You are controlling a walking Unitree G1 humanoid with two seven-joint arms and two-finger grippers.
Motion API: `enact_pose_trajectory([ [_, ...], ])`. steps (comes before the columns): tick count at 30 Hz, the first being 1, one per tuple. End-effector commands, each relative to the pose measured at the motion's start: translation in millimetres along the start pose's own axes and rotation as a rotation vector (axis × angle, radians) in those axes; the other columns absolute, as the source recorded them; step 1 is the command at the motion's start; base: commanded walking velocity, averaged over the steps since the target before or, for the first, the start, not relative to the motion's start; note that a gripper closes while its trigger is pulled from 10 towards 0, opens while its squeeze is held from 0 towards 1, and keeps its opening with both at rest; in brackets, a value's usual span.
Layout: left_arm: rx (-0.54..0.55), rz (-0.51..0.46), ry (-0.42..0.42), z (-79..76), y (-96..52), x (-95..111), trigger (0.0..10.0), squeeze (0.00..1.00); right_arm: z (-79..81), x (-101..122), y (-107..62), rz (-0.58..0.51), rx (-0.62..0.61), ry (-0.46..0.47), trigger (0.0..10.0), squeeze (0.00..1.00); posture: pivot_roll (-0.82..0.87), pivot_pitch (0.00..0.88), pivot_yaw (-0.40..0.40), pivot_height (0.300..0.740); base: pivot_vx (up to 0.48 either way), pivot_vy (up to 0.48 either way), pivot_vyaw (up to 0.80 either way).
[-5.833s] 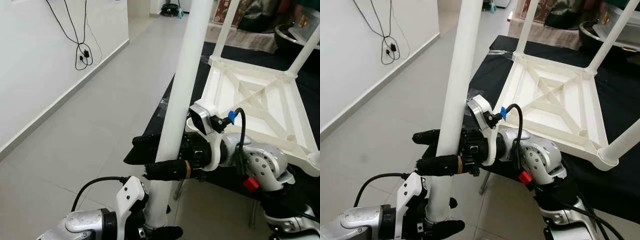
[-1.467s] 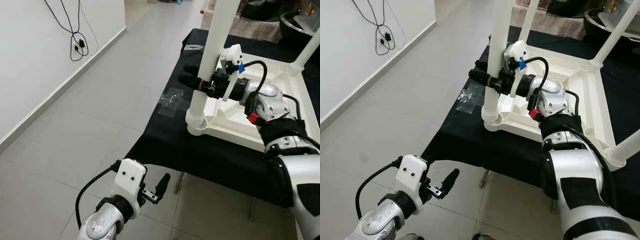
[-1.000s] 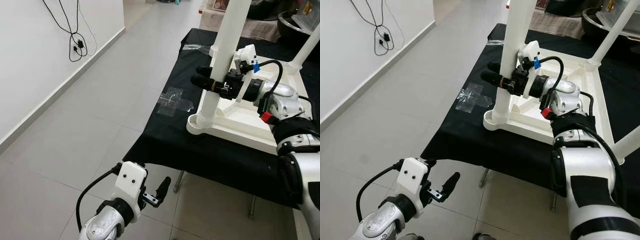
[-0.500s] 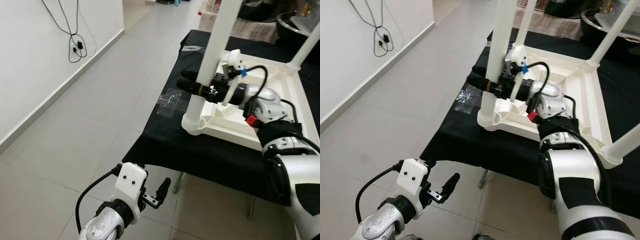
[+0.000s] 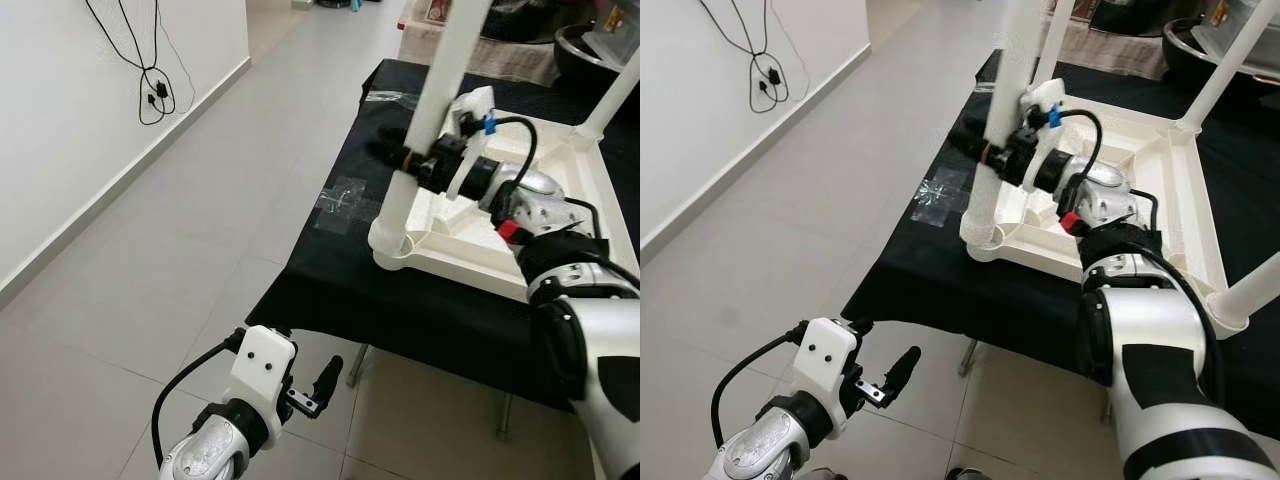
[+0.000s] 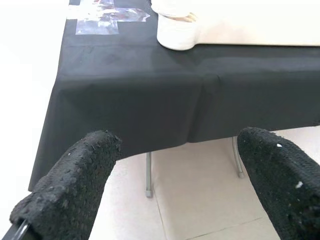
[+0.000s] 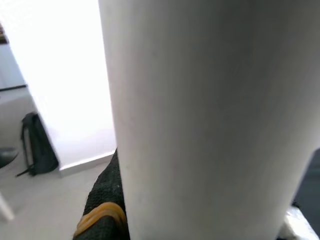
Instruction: Building children table
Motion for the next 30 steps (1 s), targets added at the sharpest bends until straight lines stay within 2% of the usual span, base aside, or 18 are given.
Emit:
enact_pose_trajectory([
  [1,0.004,0.017,-0.013,-1.4,-0.2,-5,10.0,0.00,-3.4,8,-2.5,-0.029,-0.020,0.005,10.0,0.00,0.12,0.110,-0.082,0.740,0.000,0.000,0.00],
  [5,0.012,0.012,-0.010,1.1,1.3,-5,10.0,0.00,1.8,17,-1.9,-0.070,0.010,-0.036,10.0,0.00,0.12,0.088,-0.081,0.740,0.000,0.000,-0.32],
  [8,0.047,-0.013,-0.001,11.6,6.8,1,10.0,0.00,6.1,38,4.5,-0.175,-0.020,-0.054,10.0,0.00,0.12,0.077,-0.084,0.740,0.000,0.000,0.00],
  [9,0.047,-0.013,-0.001,11.6,6.8,1,10.0,0.00,6.1,38,4.5,-0.175,-0.020,-0.054,10.0,0.00,0.12,0.077,-0.084,0.740,0.000,0.000,0.00],
  [11,0.114,-0.044,0.025,27.2,11.5,11,10.0,0.00,6.0,57,8.9,-0.267,-0.091,-0.052,10.0,0.00,0.12,0.078,-0.085,0.740,0.000,0.000,0.00],
  [12,0.114,-0.044,0.025,27.2,11.5,11,10.0,0.00,6.0,57,8.9,-0.267,-0.091,-0.052,10.0,0.00,0.12,0.078,-0.085,0.740,0.000,0.000,0.00],
  [14,0.153,-0.077,0.040,37.9,14.3,21,10.0,0.00,6.4,66,10.5,-0.329,-0.137,-0.046,10.0,0.00,0.12,0.061,-0.089,0.740,0.000,0.000,0.00],
  [15,0.157,-0.084,0.041,39.6,14.9,22,10.0,0.00,6.5,67,10.7,-0.340,-0.145,-0.044,10.0,0.00,0.12,0.061,-0.089,0.740,0.000,0.000,0.00],
  [17,0.216,-0.111,0.055,53.6,15.8,32,10.0,0.00,13.0,65,10.8,-0.368,-0.119,-0.045,10.0,0.00,0.12,0.050,-0.106,0.740,0.000,0.000,0.00],
  [20,0.244,-0.135,0.057,61.4,16.4,38,10.0,0.00,16.1,60,10.8,-0.370,-0.112,-0.034,10.0,0.00,0.11,0.044,-0.092,0.740,0.090,0.000,0.00],
  [27,0.244,-0.135,0.065,62.4,18.9,39,10.0,0.00,11.3,54,8.9,-0.366,-0.154,-0.022,10.0,0.00,0.12,0.037,-0.086,0.740,0.293,0.000,0.00],
  [30,0.214,-0.143,0.087,58.5,22.6,42,10.0,0.00,4.3,51,7.0,-0.375,-0.206,-0.009,10.0,0.00,0.13,0.043,-0.084,0.740,0.320,0.000,0.00],
])
Point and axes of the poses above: a point about 5 cm out from each wrist's last joint towards the gripper, its own y axis pointing out of the wrist towards the gripper, its own x axis along the axis of the wrist's last joint, z = x × y, the point moved 5 cm from there along y, pointing out of the wrist towards the gripper, and after that the axes turned 15 degrees about y, right-handed, at the moved point
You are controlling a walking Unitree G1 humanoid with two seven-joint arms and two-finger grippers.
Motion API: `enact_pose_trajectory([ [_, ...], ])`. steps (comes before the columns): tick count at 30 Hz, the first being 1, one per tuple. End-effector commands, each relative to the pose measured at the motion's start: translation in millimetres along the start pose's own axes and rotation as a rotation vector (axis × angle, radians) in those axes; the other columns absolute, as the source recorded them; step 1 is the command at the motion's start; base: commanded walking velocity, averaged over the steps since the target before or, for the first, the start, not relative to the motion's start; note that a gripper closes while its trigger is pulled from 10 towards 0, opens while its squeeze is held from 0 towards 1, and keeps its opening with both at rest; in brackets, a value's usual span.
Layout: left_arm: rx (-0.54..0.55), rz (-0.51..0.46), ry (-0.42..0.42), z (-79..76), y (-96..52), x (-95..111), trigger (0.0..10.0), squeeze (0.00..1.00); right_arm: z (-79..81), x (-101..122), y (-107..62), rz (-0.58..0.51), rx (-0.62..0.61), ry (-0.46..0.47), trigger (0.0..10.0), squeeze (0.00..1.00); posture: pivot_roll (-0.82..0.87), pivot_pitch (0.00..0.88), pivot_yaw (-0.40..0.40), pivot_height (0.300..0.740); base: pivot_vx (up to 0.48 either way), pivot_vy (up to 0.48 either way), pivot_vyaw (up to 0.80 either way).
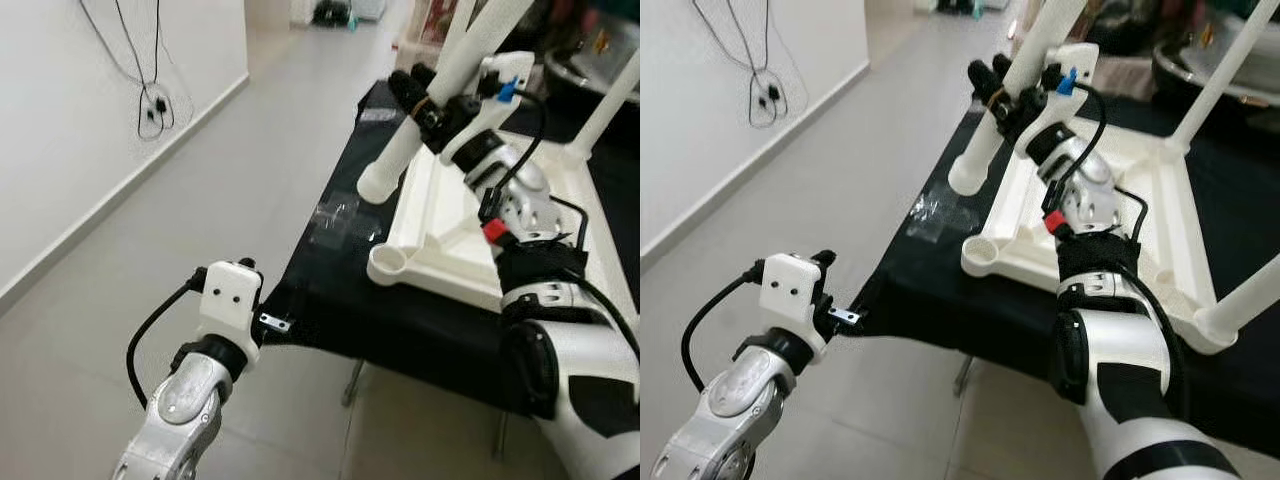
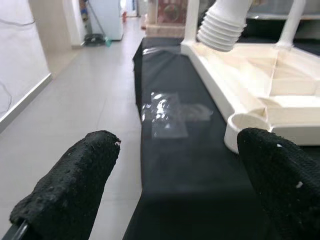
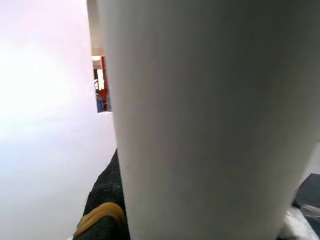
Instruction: Building children table
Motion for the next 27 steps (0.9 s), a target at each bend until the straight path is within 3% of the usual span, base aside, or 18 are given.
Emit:
enact_pose_trajectory([
  [1,-0.019,0.006,0.018,-3.3,1.0,-1.5,10.0,0.00,-4.4,5.2,-1.7,-0.027,-0.024,-0.003,10.0,0.00,0.13,0.043,-0.084,0.740,0.326,0.000,0.00],
  [13,-0.032,-0.003,0.018,-3.3,5.8,0.3,10.0,0.00,-5.2,2.7,-2.5,-0.026,-0.055,-0.020,10.0,0.00,0.12,0.065,-0.087,0.740,0.240,0.000,0.00],
  [23,0.001,0.020,0.009,3.0,6.1,-2.9,10.0,0.00,-7.9,7.9,-2.6,-0.038,-0.073,-0.027,10.0,0.00,0.13,0.067,-0.086,0.740,0.000,0.000,0.00],
  [27,-0.013,0.027,-0.005,-1.4,3.1,-6.0,10.0,0.00,-1.2,-0.1,-3.4,0.016,-0.008,-0.049,10.0,0.00,0.13,0.067,-0.088,0.740,0.000,0.000,0.00],
])
Point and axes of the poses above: a point about 5 cm out from each wrist's last joint towards the gripper, its own y axis pointing out of the wrist towards the gripper, its own x axis along the axis of the wrist's last joint, z = x × y, the point moved 5 cm from there along y, pointing out of the wrist towards the gripper, and after that the axes turned 15 degrees about y, right-handed, at the moved point
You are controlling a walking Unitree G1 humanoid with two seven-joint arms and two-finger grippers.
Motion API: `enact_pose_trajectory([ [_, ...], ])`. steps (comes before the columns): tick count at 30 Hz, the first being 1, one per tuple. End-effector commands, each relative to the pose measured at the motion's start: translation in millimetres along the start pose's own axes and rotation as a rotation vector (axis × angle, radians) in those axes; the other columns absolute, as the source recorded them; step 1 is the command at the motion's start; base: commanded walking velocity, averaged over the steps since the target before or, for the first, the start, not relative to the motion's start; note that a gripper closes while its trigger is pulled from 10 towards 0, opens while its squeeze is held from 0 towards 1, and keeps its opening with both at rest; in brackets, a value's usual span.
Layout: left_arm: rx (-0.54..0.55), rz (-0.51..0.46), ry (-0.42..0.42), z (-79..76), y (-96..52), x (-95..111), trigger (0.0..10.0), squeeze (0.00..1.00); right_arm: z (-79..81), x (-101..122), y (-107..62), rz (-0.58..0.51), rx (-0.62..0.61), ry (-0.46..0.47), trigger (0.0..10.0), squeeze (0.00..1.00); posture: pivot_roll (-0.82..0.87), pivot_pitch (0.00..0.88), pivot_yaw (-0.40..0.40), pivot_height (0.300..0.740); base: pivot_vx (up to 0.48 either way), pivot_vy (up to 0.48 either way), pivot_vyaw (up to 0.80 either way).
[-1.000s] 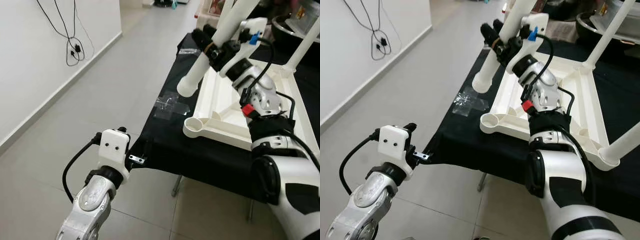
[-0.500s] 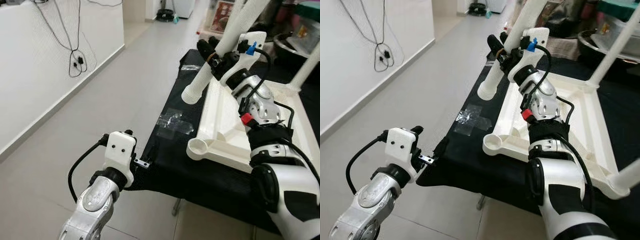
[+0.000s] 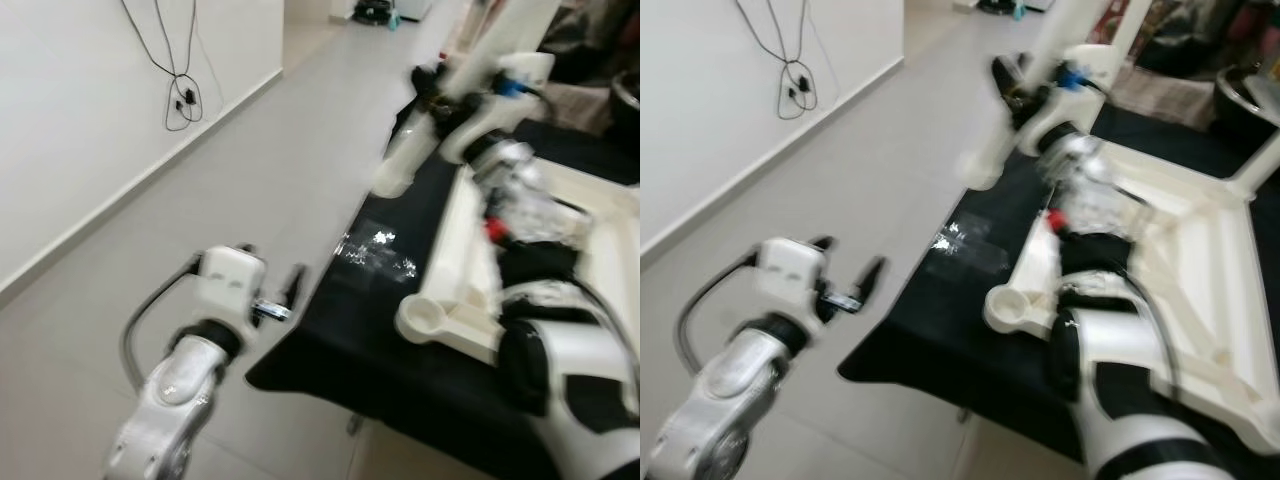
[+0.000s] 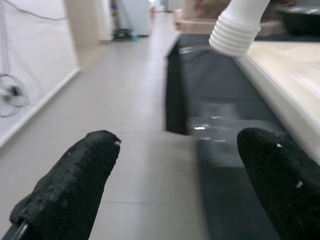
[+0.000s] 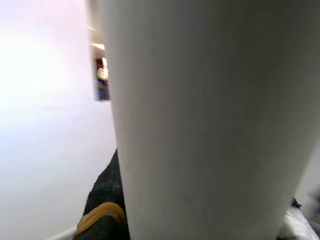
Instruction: Building children table
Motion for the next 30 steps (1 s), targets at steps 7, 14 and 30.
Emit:
enact_pose_trajectory([
  [7,-0.068,0.048,-0.024,-15.5,-11.3,-11,10.0,0.00,8.4,0,-6.6,0.142,0.182,-0.073,10.0,0.00,0.13,0.081,-0.090,0.740,0.000,0.000,0.00],
  [14,-0.097,0.053,-0.040,-24.2,-16.4,-11,10.0,0.00,6.3,-24,-26.4,0.395,0.351,-0.183,10.0,0.00,0.12,0.121,-0.095,0.740,0.000,0.000,0.00],
  [30,-0.142,0.070,-0.082,-35.2,-34.4,-6,10.0,0.00,12.8,-33,-37.3,0.460,0.480,-0.144,10.0,0.00,0.14,0.215,-0.087,0.740,0.000,0.000,0.00],
])
Point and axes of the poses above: a point about 5 cm out from each wrist's last joint towards the gripper, its own y axis pointing out of the wrist towards the gripper, its own x axis along the axis of the wrist's last joint, z = x × y, the point moved 5 cm from there along y, pointing out of the wrist towards the gripper, and after that the axes turned 15 degrees about y, right-handed, at the moved point
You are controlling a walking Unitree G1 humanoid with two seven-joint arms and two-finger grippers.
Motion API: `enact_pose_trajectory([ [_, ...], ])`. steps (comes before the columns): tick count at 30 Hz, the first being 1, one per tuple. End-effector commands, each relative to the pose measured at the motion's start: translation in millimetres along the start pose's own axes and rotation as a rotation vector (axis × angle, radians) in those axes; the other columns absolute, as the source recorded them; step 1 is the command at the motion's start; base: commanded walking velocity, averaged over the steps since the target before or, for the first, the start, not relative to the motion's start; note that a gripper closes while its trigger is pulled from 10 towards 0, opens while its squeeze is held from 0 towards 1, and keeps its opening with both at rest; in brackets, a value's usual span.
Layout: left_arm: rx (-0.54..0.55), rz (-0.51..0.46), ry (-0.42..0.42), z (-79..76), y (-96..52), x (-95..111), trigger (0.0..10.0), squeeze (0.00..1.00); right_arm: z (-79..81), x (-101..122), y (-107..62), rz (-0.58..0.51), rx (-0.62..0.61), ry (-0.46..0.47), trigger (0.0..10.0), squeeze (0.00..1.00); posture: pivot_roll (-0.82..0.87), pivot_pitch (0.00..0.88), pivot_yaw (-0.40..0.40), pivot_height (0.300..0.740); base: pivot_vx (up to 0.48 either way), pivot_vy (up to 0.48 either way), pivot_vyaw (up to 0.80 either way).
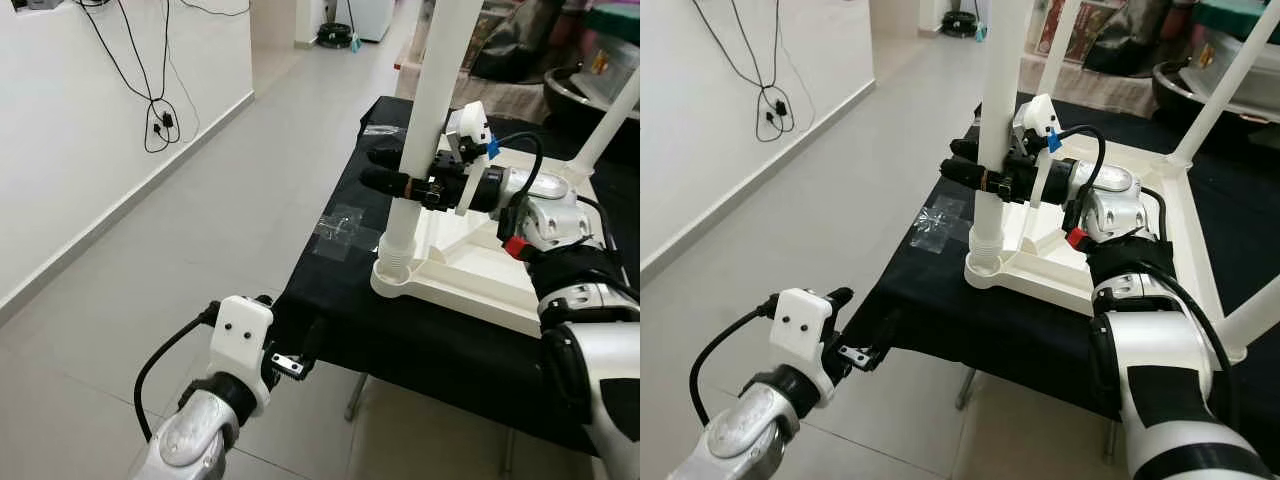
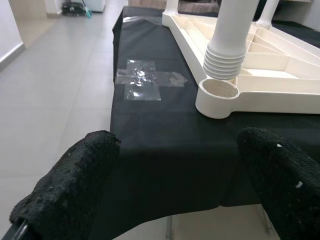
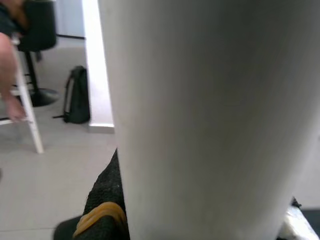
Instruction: Building children table
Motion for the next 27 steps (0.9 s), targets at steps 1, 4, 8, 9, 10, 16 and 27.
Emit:
enact_pose_trajectory([
  [1,-0.025,0.008,-0.002,-5.0,-2.9,1,10.0,0.00,-5.1,-3,0.6,0.022,-0.046,-0.021,10.0,0.00,0.14,0.226,-0.076,0.740,0.000,0.000,0.00],
  [4,-0.034,0.014,0.006,-5.7,-4.7,1,10.0,0.00,-8.1,-10,2.0,0.032,-0.078,-0.002,10.0,0.00,0.15,0.250,-0.075,0.740,0.000,0.000,0.00],
  [8,-0.032,0.023,0.015,-3.3,-6.6,1,10.0,0.00,-5.1,-13,2.1,0.029,-0.045,0.022,10.0,0.00,0.15,0.258,-0.077,0.740,0.000,0.000,0.00],
  [9,-0.026,0.023,0.014,0.0,-6.9,2,10.0,0.00,-1.3,-14,2.2,0.026,-0.007,0.041,10.0,0.00,0.14,0.270,-0.079,0.740,0.000,0.000,0.00],
  [10,-0.026,0.023,0.014,0.0,-6.9,2,10.0,0.00,-1.3,-14,2.2,0.026,-0.007,0.041,10.0,0.00,0.14,0.270,-0.079,0.740,0.000,0.000,0.00],
  [16,-0.007,0.044,0.014,4.5,-6.2,-2,10.0,0.00,12.1,-17,-6.1,0.060,0.155,0.101,10.0,0.00,0.14,0.288,-0.076,0.740,0.000,0.000,0.00],
  [27,-0.029,0.044,0.015,0.0,-6.4,-2,10.0,0.00,-3.8,-7,-28.5,0.068,0.073,0.109,10.0,0.00,0.13,0.277,-0.073,0.740,0.000,0.000,0.00],
])
Point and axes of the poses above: a point about 5 cm out from each wrist's last joint towards the gripper, its own y axis pointing out of the wrist towards the gripper, its own x axis along the axis of the wrist's last joint, z = x × y, the point moved 5 cm from there along y, pointing out of the wrist towards the gripper, and after that the axes turned 15 degrees about y, right-handed, at the moved point
